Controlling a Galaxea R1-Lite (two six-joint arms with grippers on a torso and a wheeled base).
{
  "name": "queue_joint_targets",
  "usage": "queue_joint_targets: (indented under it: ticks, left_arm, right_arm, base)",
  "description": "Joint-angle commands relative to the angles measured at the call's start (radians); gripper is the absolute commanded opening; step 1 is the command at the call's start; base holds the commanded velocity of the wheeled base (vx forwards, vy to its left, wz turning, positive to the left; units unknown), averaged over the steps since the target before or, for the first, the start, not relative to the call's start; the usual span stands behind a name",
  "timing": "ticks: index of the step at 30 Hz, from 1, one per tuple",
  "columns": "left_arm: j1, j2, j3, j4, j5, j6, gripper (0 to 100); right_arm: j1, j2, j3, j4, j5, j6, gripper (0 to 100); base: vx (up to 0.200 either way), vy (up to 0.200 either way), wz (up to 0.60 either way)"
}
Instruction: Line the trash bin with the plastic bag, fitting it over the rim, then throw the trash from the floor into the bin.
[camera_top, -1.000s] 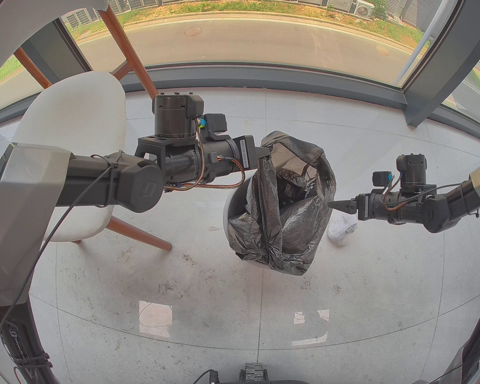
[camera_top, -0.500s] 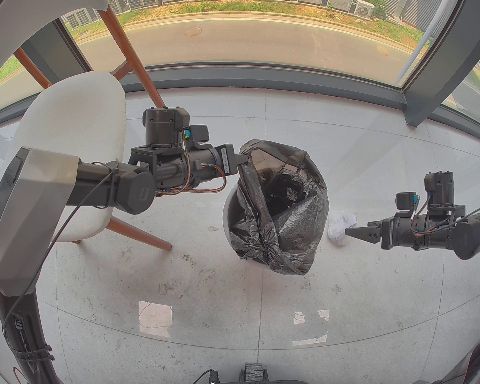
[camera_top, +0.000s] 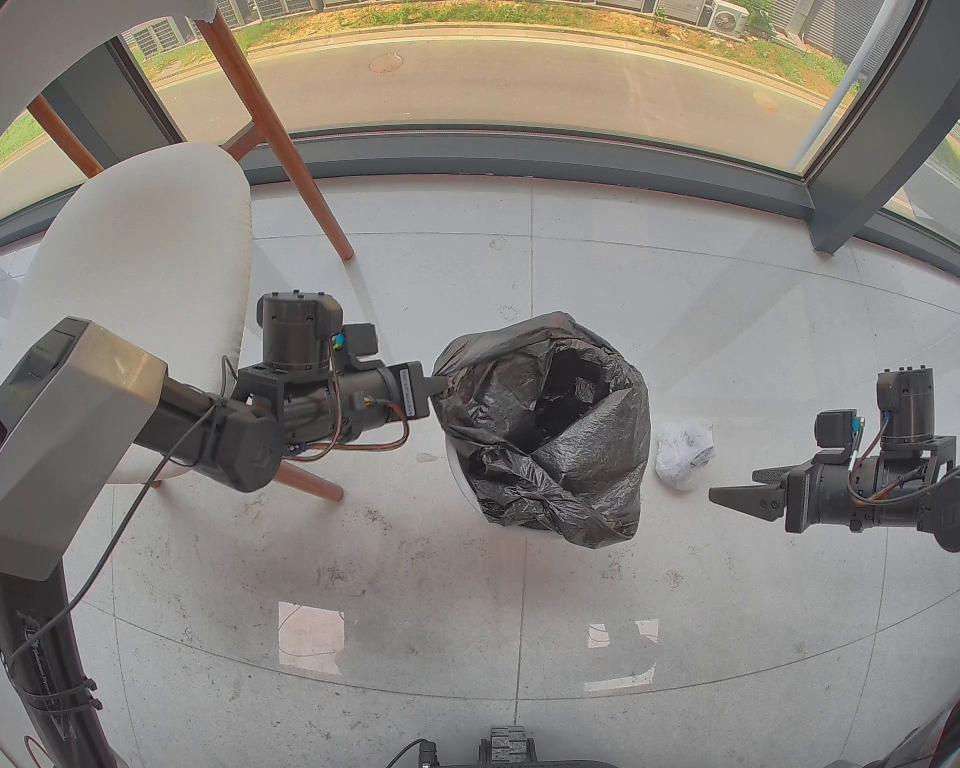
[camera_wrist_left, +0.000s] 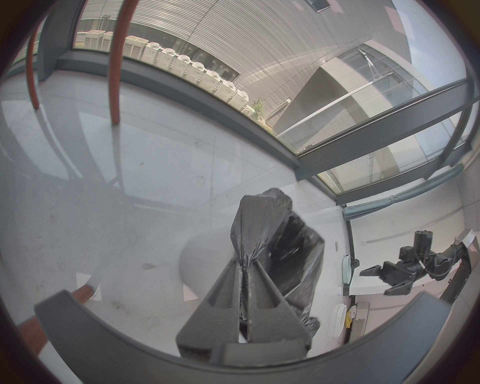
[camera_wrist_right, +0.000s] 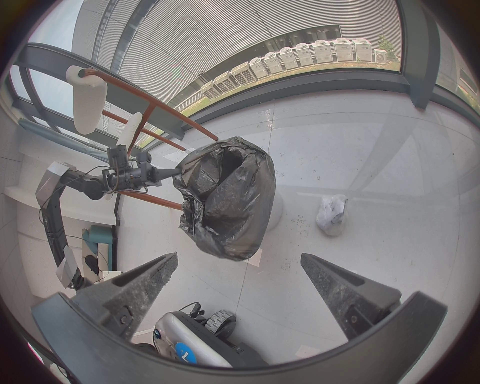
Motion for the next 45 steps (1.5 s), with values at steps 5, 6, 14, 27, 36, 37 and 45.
queue_joint_targets:
  ticks: [5,6,14,27,36,37,45]
  left_arm:
    - [0.057,-0.026,0.079,-0.021,-0.014,0.068,100]
    - [0.057,-0.031,0.075,-0.023,-0.012,0.069,100]
    - [0.037,-0.126,0.115,-0.006,-0.055,0.06,100]
    - [-0.189,-0.236,0.295,0.102,-0.02,-0.103,100]
    - [-0.209,-0.109,0.197,0.105,0.077,-0.242,100]
    - [-0.21,-0.095,0.174,0.111,0.083,-0.27,100]
    - [-0.215,-0.012,0.04,0.146,0.084,-0.291,100]
  right_arm:
    - [-0.003,-0.063,0.065,0.0,-0.001,0.004,100]
    - [-0.003,-0.063,0.07,0.0,-0.001,0.004,100]
    - [-0.003,-0.068,0.078,0.0,-0.001,0.005,100]
    - [0.0,-0.069,0.096,-0.002,-0.003,0.005,100]
    - [-0.002,-0.068,0.107,-0.017,-0.003,0.005,100]
    - [-0.003,-0.066,0.111,-0.032,-0.003,0.005,100]
    - [-0.003,-0.052,0.128,-0.089,-0.004,0.008,100]
  base:
    - [0.0,0.0,0.0]
    - [0.0,0.0,0.0]
    - [0.0,0.0,0.0]
    - [0.0,0.0,0.0]
    - [0.0,0.0,0.0]
    - [0.0,0.0,0.0]
    - [0.0,0.0,0.0]
